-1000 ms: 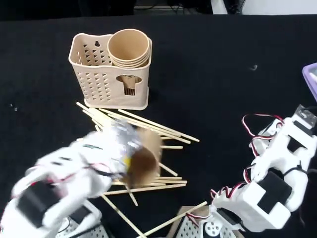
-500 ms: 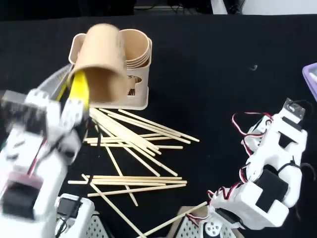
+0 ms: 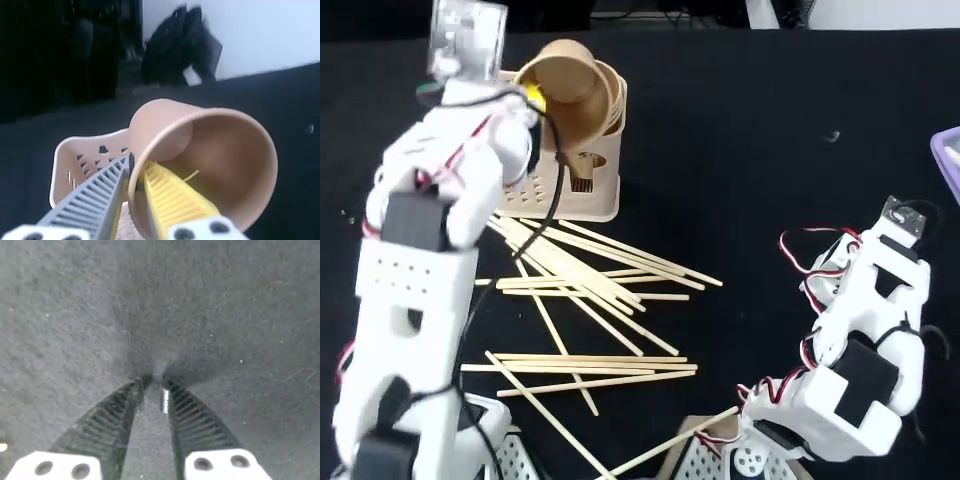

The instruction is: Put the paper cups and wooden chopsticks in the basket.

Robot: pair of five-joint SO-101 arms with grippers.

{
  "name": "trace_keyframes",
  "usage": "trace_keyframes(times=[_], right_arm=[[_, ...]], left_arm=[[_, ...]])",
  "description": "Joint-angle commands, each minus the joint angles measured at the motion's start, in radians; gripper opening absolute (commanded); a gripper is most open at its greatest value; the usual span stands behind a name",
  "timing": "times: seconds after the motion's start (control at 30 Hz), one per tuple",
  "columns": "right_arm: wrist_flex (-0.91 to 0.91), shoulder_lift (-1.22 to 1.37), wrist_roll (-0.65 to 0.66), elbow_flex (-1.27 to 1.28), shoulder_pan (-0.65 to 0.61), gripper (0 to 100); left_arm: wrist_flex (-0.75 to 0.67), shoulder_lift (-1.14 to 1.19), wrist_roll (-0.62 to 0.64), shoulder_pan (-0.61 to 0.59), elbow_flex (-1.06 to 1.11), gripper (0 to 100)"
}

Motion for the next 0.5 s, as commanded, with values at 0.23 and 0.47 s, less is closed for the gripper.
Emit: trace_keyframes(times=[0.23, 0.47], right_arm=[[-0.011, -0.008, -0.006, 0.004, -0.015, 7.4], [-0.011, -0.008, -0.003, 0.005, -0.037, 7.4]], left_arm=[[0.379, 0.443, -0.084, -0.004, -0.719, 3], [0.445, 0.628, -0.054, -0.03, -0.995, 15]])
